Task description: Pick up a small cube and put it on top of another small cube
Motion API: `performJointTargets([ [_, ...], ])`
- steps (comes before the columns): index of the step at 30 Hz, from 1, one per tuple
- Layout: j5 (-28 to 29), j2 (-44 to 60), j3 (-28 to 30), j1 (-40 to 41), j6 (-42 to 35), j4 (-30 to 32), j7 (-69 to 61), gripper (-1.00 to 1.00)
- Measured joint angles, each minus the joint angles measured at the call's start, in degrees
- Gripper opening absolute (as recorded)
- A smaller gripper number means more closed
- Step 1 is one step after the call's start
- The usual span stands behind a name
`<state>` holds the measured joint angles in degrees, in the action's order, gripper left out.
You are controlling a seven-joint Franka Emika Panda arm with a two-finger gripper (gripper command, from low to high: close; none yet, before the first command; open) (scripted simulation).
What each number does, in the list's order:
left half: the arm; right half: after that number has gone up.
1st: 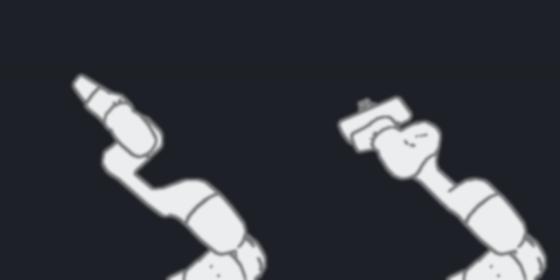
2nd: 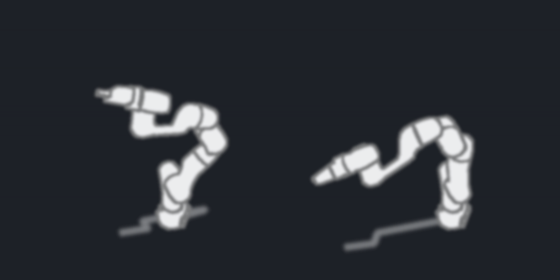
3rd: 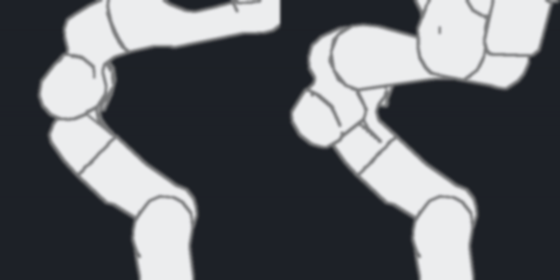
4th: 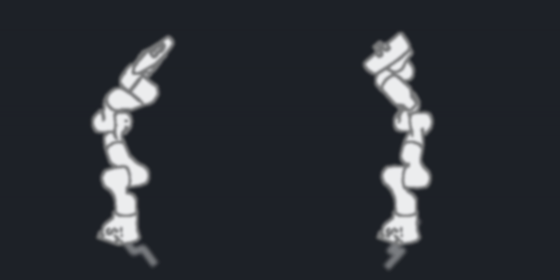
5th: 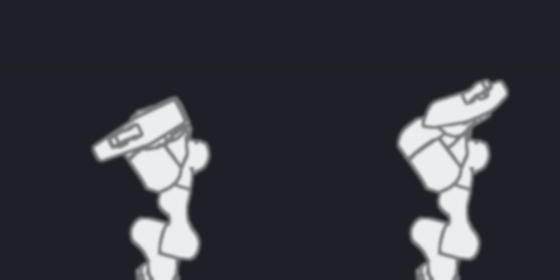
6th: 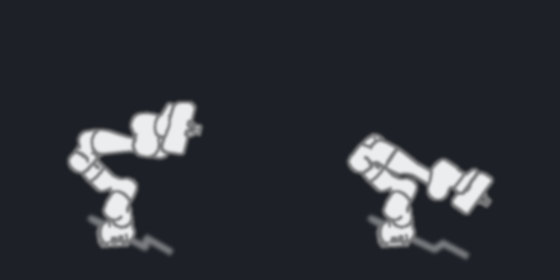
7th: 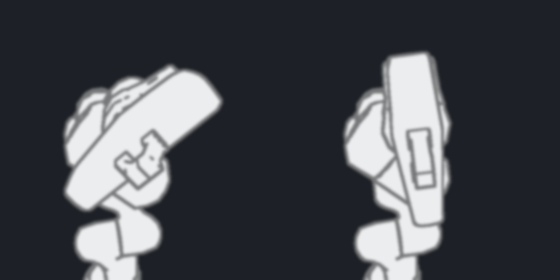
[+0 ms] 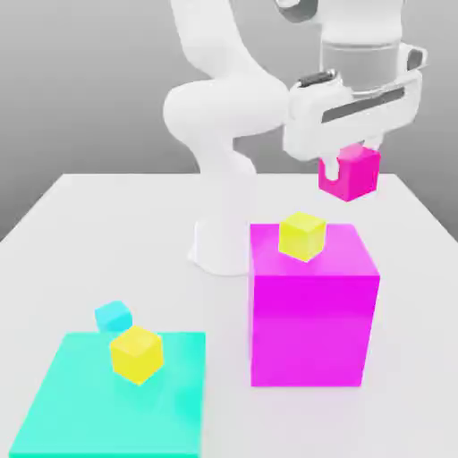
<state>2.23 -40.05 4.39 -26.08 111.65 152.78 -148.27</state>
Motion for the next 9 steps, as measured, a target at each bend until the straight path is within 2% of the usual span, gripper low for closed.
performJointTargets([
  [5,2.77,1.38,2.00,1.00,8.96,6.42,-2.12,-1.00],
  [6,2.94,1.85,2.17,0.98,10.38,7.35,-2.10,1.00],
  [9,2.94,1.85,2.17,0.98,10.38,7.35,-2.10,1.00],
])
